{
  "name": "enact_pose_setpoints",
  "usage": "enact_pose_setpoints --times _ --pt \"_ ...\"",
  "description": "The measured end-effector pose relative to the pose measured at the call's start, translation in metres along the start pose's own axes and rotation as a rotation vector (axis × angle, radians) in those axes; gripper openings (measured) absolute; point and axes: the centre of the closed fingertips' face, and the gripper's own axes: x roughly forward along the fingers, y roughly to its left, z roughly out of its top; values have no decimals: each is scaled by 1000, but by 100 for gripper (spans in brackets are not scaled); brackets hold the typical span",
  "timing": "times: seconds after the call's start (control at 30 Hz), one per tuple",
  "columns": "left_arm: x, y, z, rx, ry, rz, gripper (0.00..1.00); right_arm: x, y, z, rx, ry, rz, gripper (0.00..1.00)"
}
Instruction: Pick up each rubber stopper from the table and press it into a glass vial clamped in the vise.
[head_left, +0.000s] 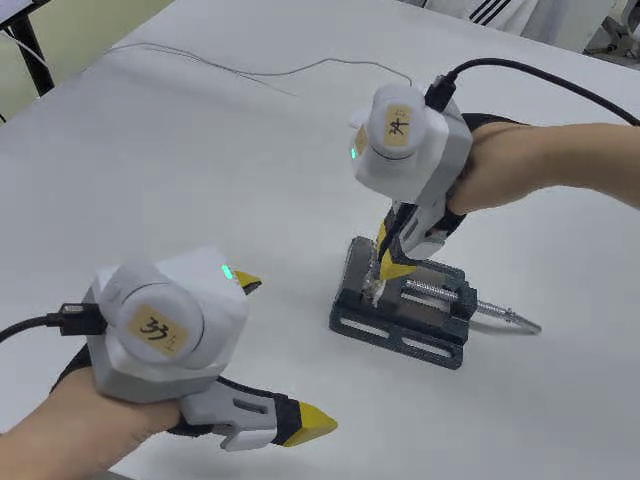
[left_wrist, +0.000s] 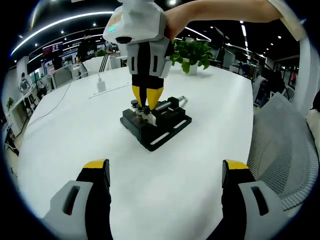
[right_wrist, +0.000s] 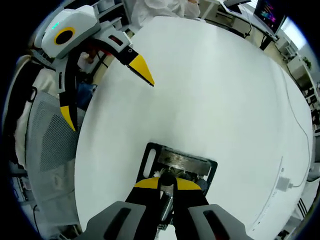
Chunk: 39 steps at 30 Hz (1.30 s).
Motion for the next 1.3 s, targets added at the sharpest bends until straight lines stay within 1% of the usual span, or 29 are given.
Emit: enact_pose_setpoints --times 0.1,0.23,0.27,0.3,0.33,0.37,0.57,0.63,0.67,0.77,0.8,0.87,0.9,0.97,1.0,1.17,1.3 --pt "1 -1 -1 0 2 -2 92 0 -1 0 20 12 12 3" --pt "1 -1 -1 -4 1 -2 92 0 2 1 88 34 27 2" --pt "2 -2 -2 -5 3 -4 92 1 -2 3 81 40 28 2" --pt "2 -2 -2 -5 3 -4 92 1 -2 4 89 45 29 2" --pt "2 -2 -2 -5 1 -4 92 1 -1 3 86 48 29 2" --pt "2 -3 -2 -8 1 -5 92 0 -1 3 104 54 29 2" --pt "4 -5 -4 -11 4 -9 91 0 1 2 152 70 36 2" --pt "5 -6 -3 -11 3 -10 91 0 2 2 148 77 36 2" --pt "5 -6 -3 -13 1 -11 91 0 3 2 185 84 33 2" --pt "6 -7 -2 -15 2 -13 91 1 4 2 160 106 24 3" --pt "7 -8 -2 -12 3 -14 91 1 6 2 142 114 19 3" --pt "7 -8 0 -11 1 -15 91 1 7 1 132 113 11 3" --pt "7 -8 0 -11 -2 -16 91 0 8 0 105 111 9 4" --pt "7 -8 1 -11 -3 -15 91 0 8 -1 105 106 9 4" --pt "7 -8 1 -7 -1 -16 91 0 6 -1 92 104 10 5" --pt "6 -5 3 -2 -1 -12 91 0 6 -2 47 97 9 6" --pt "5 -4 3 3 3 -12 91 1 2 -1 23 85 11 6"
